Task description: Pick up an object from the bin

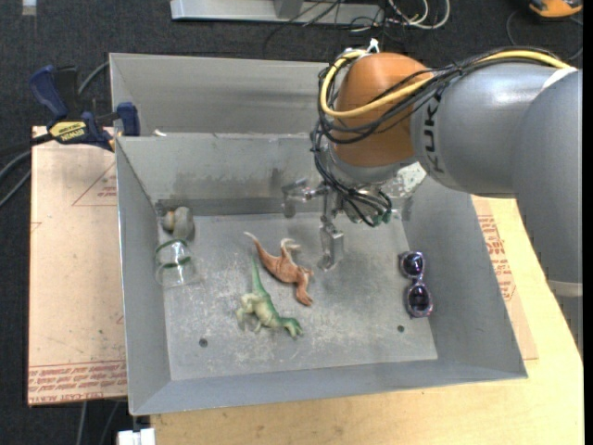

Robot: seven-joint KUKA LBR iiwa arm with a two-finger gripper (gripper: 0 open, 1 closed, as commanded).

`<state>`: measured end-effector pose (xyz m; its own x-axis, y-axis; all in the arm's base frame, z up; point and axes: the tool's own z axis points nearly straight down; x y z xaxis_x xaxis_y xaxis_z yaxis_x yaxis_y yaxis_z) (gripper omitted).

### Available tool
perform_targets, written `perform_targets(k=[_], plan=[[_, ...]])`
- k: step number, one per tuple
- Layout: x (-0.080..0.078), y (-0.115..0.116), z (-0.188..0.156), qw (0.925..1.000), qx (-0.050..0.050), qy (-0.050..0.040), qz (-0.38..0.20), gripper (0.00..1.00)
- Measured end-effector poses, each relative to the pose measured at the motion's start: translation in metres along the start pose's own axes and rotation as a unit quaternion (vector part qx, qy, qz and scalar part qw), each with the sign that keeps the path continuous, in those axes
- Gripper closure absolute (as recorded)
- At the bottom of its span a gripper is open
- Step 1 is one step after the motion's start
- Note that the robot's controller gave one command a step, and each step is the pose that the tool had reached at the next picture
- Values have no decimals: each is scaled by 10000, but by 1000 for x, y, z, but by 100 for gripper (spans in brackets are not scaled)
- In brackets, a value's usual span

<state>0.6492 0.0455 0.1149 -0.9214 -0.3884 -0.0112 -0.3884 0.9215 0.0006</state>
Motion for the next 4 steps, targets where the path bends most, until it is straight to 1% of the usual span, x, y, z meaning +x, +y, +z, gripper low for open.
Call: perform_targets(k=[1, 2, 3, 4], plan=[[32, 47, 45, 9993, -8, -2, -377, 0], [3, 58, 42, 9993, 8, -40, -366, 100], [2, 58, 41, 9993, 3, -46, -362, 100], [6, 57, -113, 9983, 9, -62, -575, 100]])
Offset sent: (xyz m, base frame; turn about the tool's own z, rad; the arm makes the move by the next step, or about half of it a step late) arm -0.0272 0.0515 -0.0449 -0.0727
